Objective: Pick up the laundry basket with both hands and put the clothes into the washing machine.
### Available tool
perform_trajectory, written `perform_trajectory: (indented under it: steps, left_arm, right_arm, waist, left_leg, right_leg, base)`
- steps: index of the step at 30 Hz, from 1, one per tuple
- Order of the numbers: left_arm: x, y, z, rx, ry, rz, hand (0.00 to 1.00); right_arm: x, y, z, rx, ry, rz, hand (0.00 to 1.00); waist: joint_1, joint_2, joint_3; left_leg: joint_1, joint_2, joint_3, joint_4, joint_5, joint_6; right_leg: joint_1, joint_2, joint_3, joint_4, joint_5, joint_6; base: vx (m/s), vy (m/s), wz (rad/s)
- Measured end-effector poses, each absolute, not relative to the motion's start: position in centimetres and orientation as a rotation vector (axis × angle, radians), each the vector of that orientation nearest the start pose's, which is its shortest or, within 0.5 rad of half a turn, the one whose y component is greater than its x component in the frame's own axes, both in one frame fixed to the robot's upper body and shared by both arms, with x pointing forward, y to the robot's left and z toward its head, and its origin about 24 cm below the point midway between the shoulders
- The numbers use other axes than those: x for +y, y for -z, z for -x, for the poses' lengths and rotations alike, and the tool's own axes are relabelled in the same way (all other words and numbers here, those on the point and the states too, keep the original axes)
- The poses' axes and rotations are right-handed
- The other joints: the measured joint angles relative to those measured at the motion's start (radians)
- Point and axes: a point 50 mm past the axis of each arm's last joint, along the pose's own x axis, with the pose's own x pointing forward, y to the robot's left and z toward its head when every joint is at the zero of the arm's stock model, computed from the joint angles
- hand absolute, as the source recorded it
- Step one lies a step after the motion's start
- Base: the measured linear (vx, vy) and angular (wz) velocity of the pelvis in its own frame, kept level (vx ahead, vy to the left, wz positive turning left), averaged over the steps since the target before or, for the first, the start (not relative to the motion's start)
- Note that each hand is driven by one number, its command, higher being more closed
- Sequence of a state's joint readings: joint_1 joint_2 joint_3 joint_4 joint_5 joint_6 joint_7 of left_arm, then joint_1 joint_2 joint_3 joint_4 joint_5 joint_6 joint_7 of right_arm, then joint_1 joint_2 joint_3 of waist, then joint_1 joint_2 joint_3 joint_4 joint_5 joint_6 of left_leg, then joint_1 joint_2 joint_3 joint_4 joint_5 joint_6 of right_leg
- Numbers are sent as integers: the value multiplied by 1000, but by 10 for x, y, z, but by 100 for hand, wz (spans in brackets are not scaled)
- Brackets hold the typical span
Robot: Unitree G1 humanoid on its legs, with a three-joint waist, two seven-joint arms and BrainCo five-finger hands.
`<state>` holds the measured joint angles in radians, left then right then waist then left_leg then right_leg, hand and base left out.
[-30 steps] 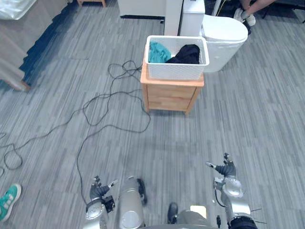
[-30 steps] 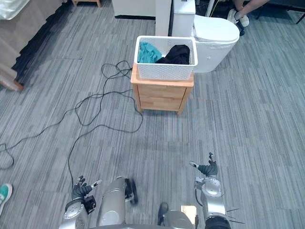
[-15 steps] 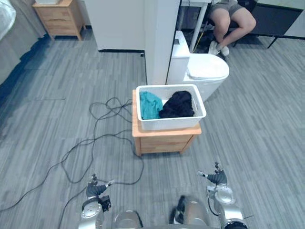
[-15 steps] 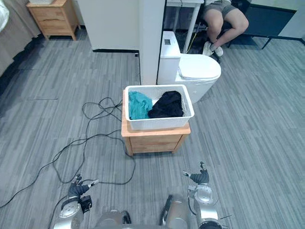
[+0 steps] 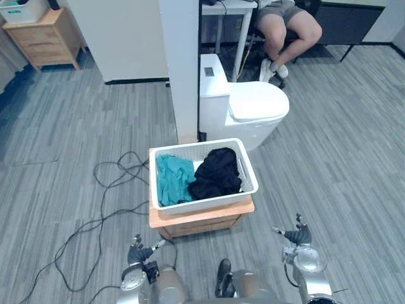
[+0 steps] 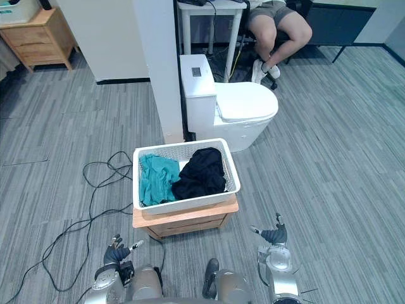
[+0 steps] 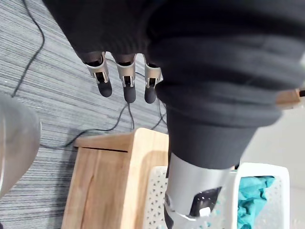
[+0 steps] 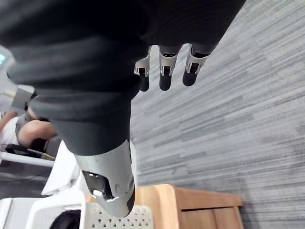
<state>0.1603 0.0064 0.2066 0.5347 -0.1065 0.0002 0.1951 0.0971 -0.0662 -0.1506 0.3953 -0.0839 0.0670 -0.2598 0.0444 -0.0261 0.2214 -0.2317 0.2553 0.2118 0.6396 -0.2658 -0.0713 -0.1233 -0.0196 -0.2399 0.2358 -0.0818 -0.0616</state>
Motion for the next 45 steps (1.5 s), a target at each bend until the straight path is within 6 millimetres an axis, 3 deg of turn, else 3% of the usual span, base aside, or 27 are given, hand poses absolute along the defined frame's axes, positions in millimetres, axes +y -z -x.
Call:
perform_trajectory:
  steps: [1,2,5,6,11,13,18,21,23,27,28,29,30,34,38,45]
  left_arm:
    - [209,103,-152,680,-478,91,0]
    - [209,103,-152,677,-482,99,0]
    - [209,103,-152,677,-482,99,0]
    - [210,99,-151,653,-492,113,0]
    - [213,93,-160,617,-492,121,0]
    - [214,88,-170,591,-507,111,0]
    - [206,61,-219,455,-488,138,0]
    - [199,33,-255,343,-445,147,0]
    - [189,4,-286,236,-404,145,0]
    - [178,-31,-320,137,-365,133,0]
    - [176,-37,-328,131,-355,110,100]
    - [175,-40,-332,129,-354,105,100]
    - [174,-45,-343,143,-345,83,100]
    - [169,-58,-356,121,-327,63,100]
    - [175,-62,-359,109,-337,56,100]
    - [185,-79,-361,42,-355,51,100]
  right_arm:
    - [-223,66,-192,540,433,190,0]
    - [-221,67,-192,544,436,180,0]
    - [-221,67,-192,544,436,180,0]
    - [-216,56,-193,490,439,161,0]
    - [-213,46,-210,437,421,165,0]
    - [-214,44,-227,430,395,203,0]
    - [-214,20,-280,374,355,265,0]
    - [-208,-8,-315,299,320,305,0]
    - [-206,-40,-344,225,313,323,0]
    - [-204,-80,-374,156,330,321,0]
    - [-207,-90,-380,143,344,332,0]
    - [-208,-94,-382,139,352,337,100]
    - [-212,-107,-390,133,371,340,100]
    - [-216,-119,-396,135,389,325,100]
    - [-213,-120,-397,138,382,226,100]
    - [-207,-123,-389,65,364,128,100]
  waist:
    - [-2,21,-11]
    - [1,16,-12]
    - [1,16,-12]
    - [0,-15,-30]
    - [3,-16,-43]
    - [15,-23,-47]
    - [25,-6,-4]
    - [24,-4,40]
    - [23,-3,97]
    - [23,-3,175]
    - [22,-3,178]
    - [22,-4,183]
    - [20,-4,206]
    - [17,-4,209]
    - [-1,-5,216]
    - [-7,-7,255]
  left_leg:
    - [13,-29,-31,-193,51,-13]
    - [24,-39,-26,-217,78,6]
    - [24,-39,-26,-217,78,6]
    - [91,-100,16,-304,88,17]
    - [115,-128,25,-358,94,26]
    - [116,-154,41,-445,143,34]
    - [53,-171,35,-520,217,46]
    - [-4,-175,24,-522,242,55]
    - [-36,-186,20,-542,276,66]
    - [-57,-204,14,-558,305,76]
    - [-82,-209,11,-558,313,78]
    - [-90,-212,10,-558,317,79]
    - [-100,-221,5,-558,321,82]
    - [-133,-232,-3,-558,329,83]
    - [-144,-242,-13,-557,330,83]
    - [-144,-240,-9,-552,329,83]
  right_leg:
    - [-3,10,7,-8,5,26]
    - [-2,8,16,-14,5,36]
    - [-2,8,16,-14,5,36]
    - [52,-40,34,-90,31,78]
    - [60,-53,52,-137,40,102]
    - [21,-56,70,-155,60,103]
    - [-40,-53,63,-207,121,96]
    - [-95,-54,58,-207,145,94]
    - [-127,-61,58,-224,177,93]
    - [-149,-74,58,-238,212,97]
    - [-171,-79,56,-239,222,98]
    - [-180,-82,56,-239,226,99]
    - [-188,-89,57,-240,234,103]
    - [-219,-98,55,-239,245,105]
    - [-230,-105,57,-238,248,106]
    - [-233,-102,71,-242,249,105]
  base:
    - [157,122,-29]
    - [116,97,-19]
    - [0,0,-5]
    - [382,271,-7]
    - [191,129,-7]
    - [-10,-9,-18]
    - [-44,-18,3]
    - [-134,-3,7]
    - [-165,12,6]
    - [-150,49,6]
    - [-80,41,6]
    - [-96,67,8]
    - [-71,61,4]
    - [-41,56,5]
    - [4,45,2]
    - [24,19,-5]
